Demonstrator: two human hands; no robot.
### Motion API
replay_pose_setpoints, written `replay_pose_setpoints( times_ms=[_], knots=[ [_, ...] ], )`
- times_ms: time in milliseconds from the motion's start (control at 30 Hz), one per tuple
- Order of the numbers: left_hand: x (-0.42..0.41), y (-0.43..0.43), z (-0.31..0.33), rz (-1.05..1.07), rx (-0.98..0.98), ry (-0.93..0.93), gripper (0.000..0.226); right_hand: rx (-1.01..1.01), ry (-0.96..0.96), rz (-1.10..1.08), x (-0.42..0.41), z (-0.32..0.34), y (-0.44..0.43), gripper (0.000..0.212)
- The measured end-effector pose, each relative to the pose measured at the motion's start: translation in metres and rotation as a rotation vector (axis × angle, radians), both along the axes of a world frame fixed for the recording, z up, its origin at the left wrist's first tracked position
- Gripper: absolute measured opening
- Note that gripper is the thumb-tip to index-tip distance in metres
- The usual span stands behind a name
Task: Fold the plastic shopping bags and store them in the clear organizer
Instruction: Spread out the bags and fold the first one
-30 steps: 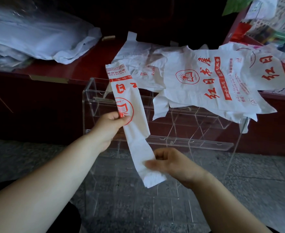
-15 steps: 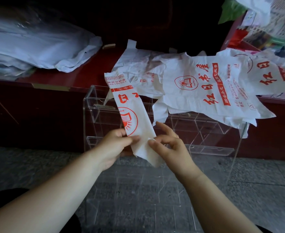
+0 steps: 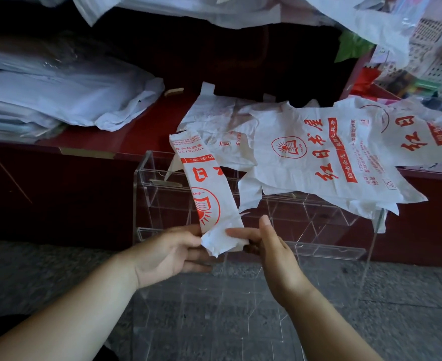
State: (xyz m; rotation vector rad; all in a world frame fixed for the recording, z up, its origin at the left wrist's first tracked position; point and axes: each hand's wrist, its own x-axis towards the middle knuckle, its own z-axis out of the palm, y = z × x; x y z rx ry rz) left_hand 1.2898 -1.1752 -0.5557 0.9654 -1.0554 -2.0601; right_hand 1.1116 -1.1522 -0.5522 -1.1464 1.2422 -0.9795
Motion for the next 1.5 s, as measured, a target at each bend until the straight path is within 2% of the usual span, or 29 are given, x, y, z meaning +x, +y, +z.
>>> replay_pose_setpoints(
  times_ms=[100,133,200,233,333,467,700,833,967,1033,1167,1267,1300,1400,1500],
  knots=[
    [0.002,0.007,-0.001,-0.003,-0.134,-0.122,0.079,-0.019,-0.002,0.057,0.001,-0.001,0.000,0.046],
    [0.000,0.007,-0.004,0.066,-0.169,-0.135,0.078,-0.024,0.003,0.078,0.002,-0.002,0.000,0.036],
    [-0.006,0.006,-0.005,0.241,-0.221,-0.113,0.036,-0.046,0.029,0.115,0.005,-0.004,0.000,0.022],
    [-0.010,0.005,-0.003,0.320,-0.245,-0.139,0.018,-0.070,0.059,0.128,0.006,-0.004,0.000,0.022],
    [-0.013,-0.001,-0.007,0.443,-0.309,-0.231,0.019,-0.148,0.113,0.133,0.006,-0.005,0.001,0.026],
    [-0.018,0.000,-0.010,0.425,-0.368,-0.298,0.018,-0.156,0.068,0.062,0.005,-0.006,-0.001,0.026],
    [-0.020,-0.003,-0.010,0.369,-0.388,-0.315,0.014,-0.121,-0.007,0.071,0.010,-0.008,-0.004,0.040],
    [-0.021,-0.003,-0.009,0.308,-0.389,-0.350,0.006,-0.043,-0.093,0.091,0.008,-0.007,-0.006,0.030],
    [-0.027,-0.004,-0.005,0.398,-0.374,-0.365,0.014,-0.043,-0.128,0.134,0.012,-0.007,-0.005,0.028],
    [-0.029,-0.005,-0.004,0.434,-0.355,-0.351,0.015,-0.070,-0.123,0.132,0.015,-0.007,-0.005,0.033],
    [-0.031,-0.005,-0.004,0.371,-0.329,-0.302,0.012,-0.135,-0.055,0.058,0.015,-0.009,-0.006,0.040],
    [-0.030,-0.008,-0.004,0.389,-0.281,-0.266,0.010,-0.137,-0.110,0.036,0.011,-0.008,-0.006,0.024],
    [-0.029,-0.009,-0.004,0.396,-0.249,-0.235,0.009,-0.138,-0.142,0.054,0.008,-0.007,-0.005,0.018],
    [-0.026,-0.011,-0.002,0.415,-0.207,-0.200,0.012,-0.094,-0.154,0.176,0.000,-0.006,-0.004,0.028],
    [-0.025,-0.010,-0.001,0.429,-0.254,-0.244,0.014,-0.040,-0.107,0.236,-0.001,-0.007,-0.002,0.030]
  ],
)
